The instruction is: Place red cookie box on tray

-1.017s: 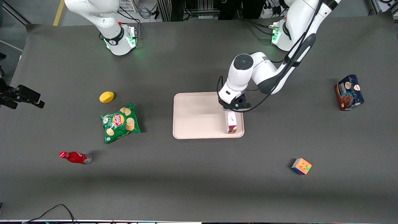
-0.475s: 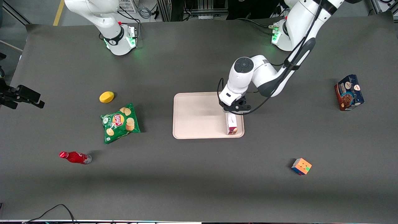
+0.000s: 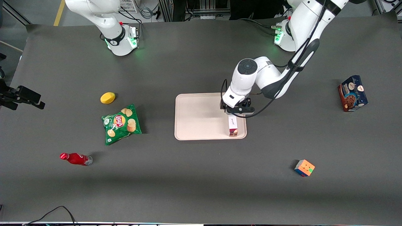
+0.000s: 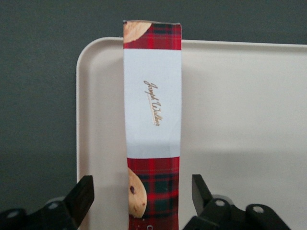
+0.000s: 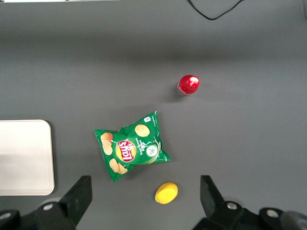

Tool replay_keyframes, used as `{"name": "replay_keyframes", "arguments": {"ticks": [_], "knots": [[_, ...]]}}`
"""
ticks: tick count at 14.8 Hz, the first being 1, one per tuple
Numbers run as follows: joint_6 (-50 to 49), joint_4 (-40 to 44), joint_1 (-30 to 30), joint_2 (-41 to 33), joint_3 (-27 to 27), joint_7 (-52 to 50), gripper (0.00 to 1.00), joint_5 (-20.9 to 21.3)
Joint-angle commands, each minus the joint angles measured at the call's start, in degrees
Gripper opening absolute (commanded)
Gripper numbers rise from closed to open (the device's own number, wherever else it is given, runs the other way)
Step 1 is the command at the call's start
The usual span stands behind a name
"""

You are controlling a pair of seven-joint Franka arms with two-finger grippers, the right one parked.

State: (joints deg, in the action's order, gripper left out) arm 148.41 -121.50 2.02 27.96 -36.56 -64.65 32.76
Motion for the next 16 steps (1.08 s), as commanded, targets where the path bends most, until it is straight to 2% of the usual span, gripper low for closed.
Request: {"name": "replay_keyframes", "arguments": {"ticks": [1,3,5,6,8,10,12,16], "knots": [[0.3,0.7,0.2,0.4,0.1,-1.4,1.00,1.4],[0.0,1.2,0.0,-0.1,0.1,-1.4,1.00,1.4],[-4.8,4.2,0.4,-1.1,-0.4,-1.3,1.00,1.3],[-10.8,7.0,0.5,-1.7,-1.3,-0.8,1.00,1.0],[-26.3,16.1,0.3,-1.4,-6.5,0.2,1.00,0.3],[-37.6,24.3,0.3,-1.7,-8.5,7.0,1.00,-4.1],[-45.4,30.3,-0.3,-3.6,-8.4,13.6,1.00,-9.4],[-51.2,31.4,-1.7,-10.7,-6.4,23.0,1.00,-10.3]]}}
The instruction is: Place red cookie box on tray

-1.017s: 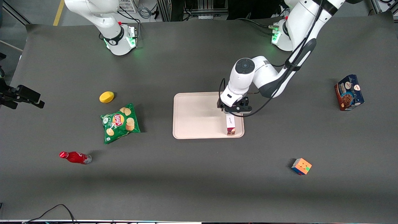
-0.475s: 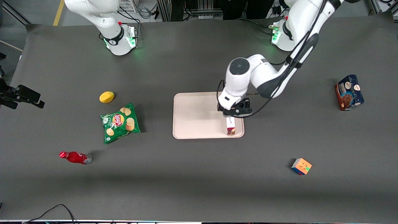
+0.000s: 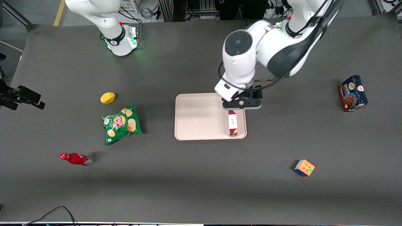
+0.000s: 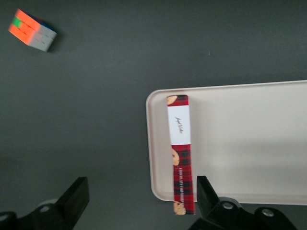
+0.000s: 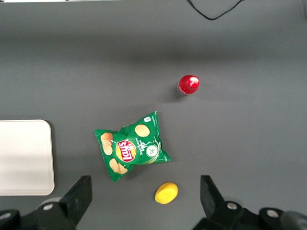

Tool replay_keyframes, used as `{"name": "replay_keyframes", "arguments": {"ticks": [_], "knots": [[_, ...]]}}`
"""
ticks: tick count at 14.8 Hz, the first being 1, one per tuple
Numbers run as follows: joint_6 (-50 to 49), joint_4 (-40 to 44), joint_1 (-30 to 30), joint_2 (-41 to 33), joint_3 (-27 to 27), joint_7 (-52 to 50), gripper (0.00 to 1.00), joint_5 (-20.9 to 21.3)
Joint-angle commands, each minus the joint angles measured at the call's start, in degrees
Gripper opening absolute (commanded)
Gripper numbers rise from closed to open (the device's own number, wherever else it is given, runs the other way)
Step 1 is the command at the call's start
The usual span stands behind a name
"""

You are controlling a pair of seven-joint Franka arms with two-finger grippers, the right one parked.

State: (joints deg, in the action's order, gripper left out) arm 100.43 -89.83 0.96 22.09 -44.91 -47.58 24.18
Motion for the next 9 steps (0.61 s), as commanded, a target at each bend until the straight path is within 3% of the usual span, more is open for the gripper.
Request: {"name": "replay_keyframes", "arguments": {"ticks": [1,2,5,9], "knots": [[-5.1,-0.2,-1.0,-6.2,2.4,8.8,1.00,-2.2],[-5.9,-0.1,-2.1,-8.2,3.8,12.8,1.00,-3.7],[-6.2,-0.8,-1.1,-15.5,15.9,25.7,1.00,-13.6],[-6.5,-7.3,1.0,-22.5,27.7,32.4,1.00,-15.7]]}}
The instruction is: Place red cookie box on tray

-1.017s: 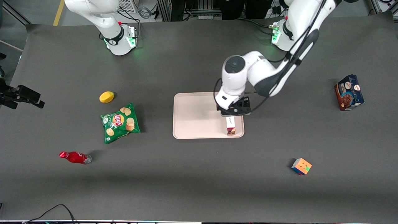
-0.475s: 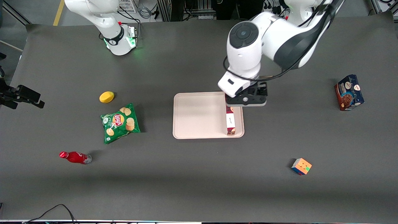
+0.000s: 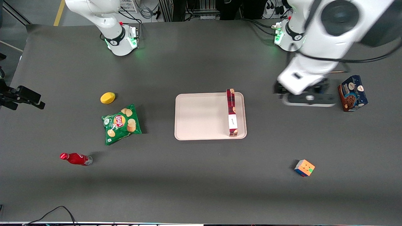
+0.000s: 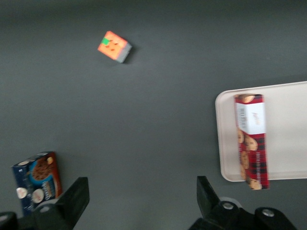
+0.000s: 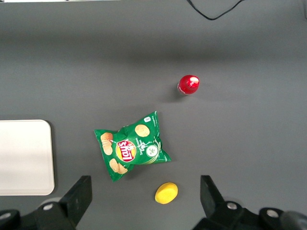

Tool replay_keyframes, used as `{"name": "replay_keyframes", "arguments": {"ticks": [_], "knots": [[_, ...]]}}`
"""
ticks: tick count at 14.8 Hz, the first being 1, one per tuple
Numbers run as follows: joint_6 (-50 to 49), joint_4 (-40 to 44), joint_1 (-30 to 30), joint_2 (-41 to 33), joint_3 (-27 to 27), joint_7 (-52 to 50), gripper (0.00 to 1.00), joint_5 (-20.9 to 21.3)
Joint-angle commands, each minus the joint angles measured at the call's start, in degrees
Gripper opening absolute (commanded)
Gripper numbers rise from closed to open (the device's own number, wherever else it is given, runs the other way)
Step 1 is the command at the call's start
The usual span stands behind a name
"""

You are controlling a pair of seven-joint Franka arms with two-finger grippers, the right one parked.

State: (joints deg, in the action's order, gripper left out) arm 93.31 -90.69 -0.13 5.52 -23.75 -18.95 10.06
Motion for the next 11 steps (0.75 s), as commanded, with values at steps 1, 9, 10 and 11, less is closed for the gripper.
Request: {"name": "replay_keyframes", "arguments": {"ticks": [1,9,10,11], "knots": [[1.2,-7.2,2.1,-6.8,8.7,5.5,1.00,-2.7],[13.4,-18.8,2.2,-9.9,20.3,14.9,1.00,-9.1],[13.4,-18.7,2.2,-9.8,20.3,14.9,1.00,-9.3],[13.4,-18.5,2.2,-9.6,20.3,14.9,1.00,-9.3]]}}
